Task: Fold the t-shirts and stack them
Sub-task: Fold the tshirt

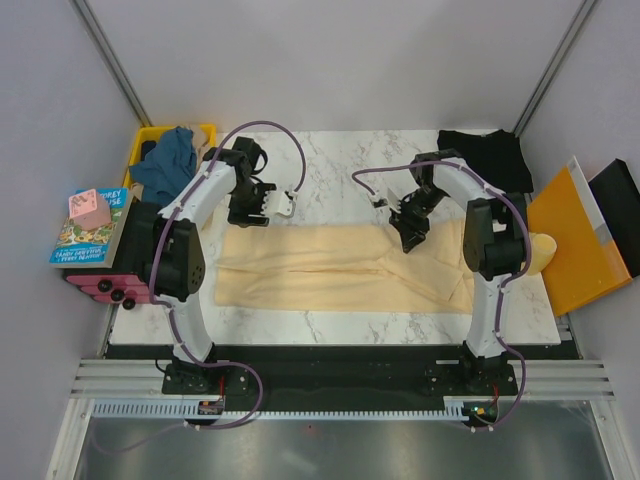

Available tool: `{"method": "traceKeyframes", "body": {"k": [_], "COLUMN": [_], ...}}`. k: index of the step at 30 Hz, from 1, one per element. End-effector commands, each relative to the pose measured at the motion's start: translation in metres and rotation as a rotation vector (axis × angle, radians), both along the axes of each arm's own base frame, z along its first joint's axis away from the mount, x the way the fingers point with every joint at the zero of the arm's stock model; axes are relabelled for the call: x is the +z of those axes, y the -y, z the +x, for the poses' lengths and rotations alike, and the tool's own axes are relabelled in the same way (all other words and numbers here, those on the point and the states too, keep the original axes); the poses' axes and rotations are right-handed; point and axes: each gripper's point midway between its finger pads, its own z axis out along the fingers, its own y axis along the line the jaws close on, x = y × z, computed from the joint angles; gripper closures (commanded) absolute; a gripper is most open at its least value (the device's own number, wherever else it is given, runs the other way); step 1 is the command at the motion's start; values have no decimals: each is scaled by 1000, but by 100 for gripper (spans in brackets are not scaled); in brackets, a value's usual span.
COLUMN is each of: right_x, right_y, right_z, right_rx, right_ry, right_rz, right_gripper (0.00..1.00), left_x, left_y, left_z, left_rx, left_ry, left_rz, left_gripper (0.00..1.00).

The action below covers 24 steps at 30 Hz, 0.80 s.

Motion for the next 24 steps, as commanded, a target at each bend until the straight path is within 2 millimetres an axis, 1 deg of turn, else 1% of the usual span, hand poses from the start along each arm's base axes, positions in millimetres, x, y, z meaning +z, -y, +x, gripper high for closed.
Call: {"method": "traceKeyframes", "body": {"k": [1,3,4,6,9,10,13,15,16,17,18,19,21,24], "right_x": [-1,-3,-4,-6,-6,-6,-4,-2,-1,1,5,7,13,17], "right_y": [-7,-8,-8,-8,-8,-8,-7,-6,-5,-5,-5,-5,-4,-3], "right_z": [-6,-6,-5,-5,-3,-2,0,1,2,3,6,7,12,17], "right_rx": [24,20,19,17,12,9,12,9,10,7,5,2,-1,-5], "right_ry": [-40,-47,-49,-55,-50,-46,-34,-25,-21,-14,3,12,49,77], "right_rz": [44,47,46,42,38,37,27,23,19,15,11,9,7,4], "right_gripper": [57,59,62,64,72,78,88,91,89,84,69,66,61,57], "left_x": [4,3,4,5,6,6,5,5,5,5,5,5,5,5], "left_y": [9,11,12,13,14,15,14,15,15,16,17,17,18,19], "left_z": [4,4,5,5,6,6,6,7,7,7,8,7,6,7], "left_rx": [15,13,12,9,4,2,1,-4,-4,-6,-6,-7,-10,-10], "left_ry": [17,17,23,23,27,26,26,28,27,26,28,27,25,26], "left_rz": [-27,-27,-29,-29,-31,-31,-30,-32,-30,-33,-35,-33,-37,-39], "left_gripper": [30,30,30,30,30,30,30,30,30,30,30,30,30,30]}}
